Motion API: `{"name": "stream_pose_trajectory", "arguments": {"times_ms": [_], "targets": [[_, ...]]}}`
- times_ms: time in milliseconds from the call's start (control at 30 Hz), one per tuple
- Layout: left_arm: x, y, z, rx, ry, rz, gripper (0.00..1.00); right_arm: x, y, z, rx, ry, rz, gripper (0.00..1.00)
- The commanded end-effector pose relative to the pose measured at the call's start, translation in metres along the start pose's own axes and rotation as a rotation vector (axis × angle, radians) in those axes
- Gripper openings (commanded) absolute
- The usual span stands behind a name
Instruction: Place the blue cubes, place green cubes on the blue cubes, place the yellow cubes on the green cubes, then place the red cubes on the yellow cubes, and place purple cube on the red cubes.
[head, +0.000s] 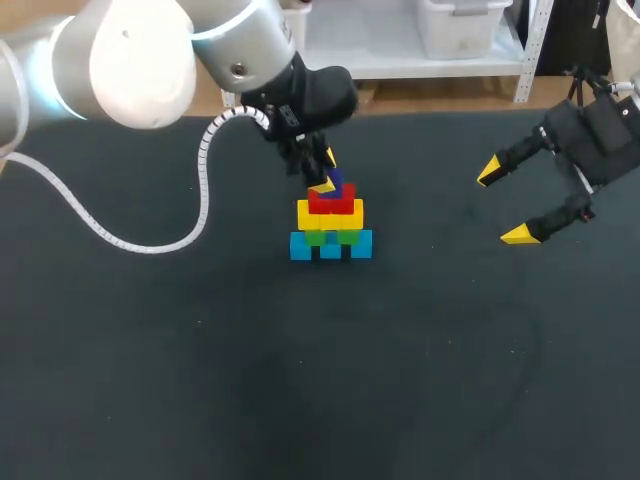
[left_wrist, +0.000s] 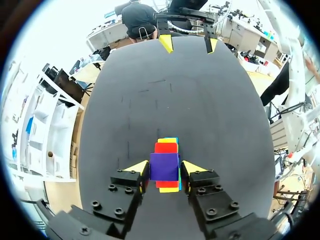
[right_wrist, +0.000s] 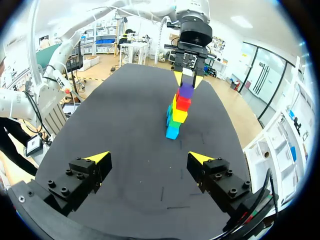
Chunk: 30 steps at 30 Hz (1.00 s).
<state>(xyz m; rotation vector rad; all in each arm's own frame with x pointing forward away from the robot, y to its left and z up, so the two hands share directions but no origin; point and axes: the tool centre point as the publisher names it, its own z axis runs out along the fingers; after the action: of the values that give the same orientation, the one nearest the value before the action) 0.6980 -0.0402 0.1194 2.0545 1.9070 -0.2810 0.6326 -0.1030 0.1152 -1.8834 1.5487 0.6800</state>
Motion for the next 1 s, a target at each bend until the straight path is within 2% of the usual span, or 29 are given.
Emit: {"name": "stream_pose_trajectory", "arguments": {"times_ms": [33,167,233,267,300,467,600,1000], "targets": [[0.000,0.002,0.001,0.005,0.003,0.001,0.44,0.000,0.000,0.000,0.000,-0.002,-0.001,1.00],[0.000,0.003,-0.002,-0.005,0.002,-0.003,0.50,0.000,0.000,0.000,0.000,-0.002,-0.001,1.00],[-0.001,0.003,-0.005,-0.014,-0.008,-0.005,0.78,0.000,0.000,0.000,0.000,-0.002,-0.001,1.00],[-0.001,0.003,-0.008,-0.017,-0.018,-0.007,0.95,0.000,0.000,0.000,0.000,-0.002,-0.001,1.00],[-0.001,0.003,-0.011,-0.029,-0.023,-0.010,1.00,0.000,0.000,0.000,0.000,-0.002,-0.001,1.00],[0.002,0.004,-0.038,-0.083,-0.107,-0.045,1.00,0.000,0.000,0.000,0.000,-0.002,-0.001,1.00],[0.014,0.003,-0.058,-0.126,-0.148,-0.086,1.00,0.000,0.000,0.000,0.000,-0.002,-0.001,1.00],[0.056,-0.007,-0.080,-0.189,-0.135,-0.195,1.00,0.000,0.000,0.000,0.000,-0.002,-0.001,1.00]]}}
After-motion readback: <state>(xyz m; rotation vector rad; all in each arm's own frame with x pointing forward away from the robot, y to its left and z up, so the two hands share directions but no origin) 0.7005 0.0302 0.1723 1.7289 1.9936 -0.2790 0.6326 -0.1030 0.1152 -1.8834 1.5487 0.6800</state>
